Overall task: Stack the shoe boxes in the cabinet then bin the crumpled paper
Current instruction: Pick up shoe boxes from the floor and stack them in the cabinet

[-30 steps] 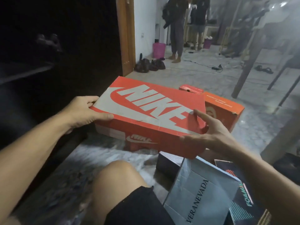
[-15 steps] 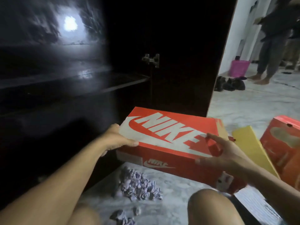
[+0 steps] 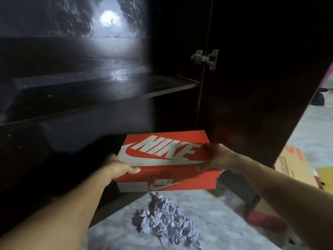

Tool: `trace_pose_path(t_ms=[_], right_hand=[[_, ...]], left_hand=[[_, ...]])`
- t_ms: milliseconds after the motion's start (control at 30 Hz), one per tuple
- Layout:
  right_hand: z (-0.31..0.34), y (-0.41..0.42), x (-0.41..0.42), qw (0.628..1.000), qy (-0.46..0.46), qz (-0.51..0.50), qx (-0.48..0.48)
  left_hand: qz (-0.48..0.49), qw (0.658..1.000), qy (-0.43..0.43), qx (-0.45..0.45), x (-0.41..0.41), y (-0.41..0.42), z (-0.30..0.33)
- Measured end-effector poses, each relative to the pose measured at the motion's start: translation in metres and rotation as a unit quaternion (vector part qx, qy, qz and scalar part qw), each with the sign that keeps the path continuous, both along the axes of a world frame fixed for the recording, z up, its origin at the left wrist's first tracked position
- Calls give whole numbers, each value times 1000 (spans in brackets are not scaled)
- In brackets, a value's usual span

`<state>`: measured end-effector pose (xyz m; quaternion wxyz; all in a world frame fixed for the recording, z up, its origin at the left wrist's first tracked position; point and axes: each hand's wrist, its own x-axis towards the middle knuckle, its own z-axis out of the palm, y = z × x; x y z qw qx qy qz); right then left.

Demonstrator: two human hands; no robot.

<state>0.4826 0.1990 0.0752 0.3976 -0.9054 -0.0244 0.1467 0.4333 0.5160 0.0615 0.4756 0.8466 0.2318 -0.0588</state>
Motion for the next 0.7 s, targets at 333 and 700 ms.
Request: trace_pose_path(t_ms=[333,700], right_hand=[[-82,52,107,1000,-16,-8,-14],[-146,83,157,969,-164,-36,-183]], left_hand=[[92,996,-14,3,61,24,-77],[114,981,-76,136,100,15,-151]])
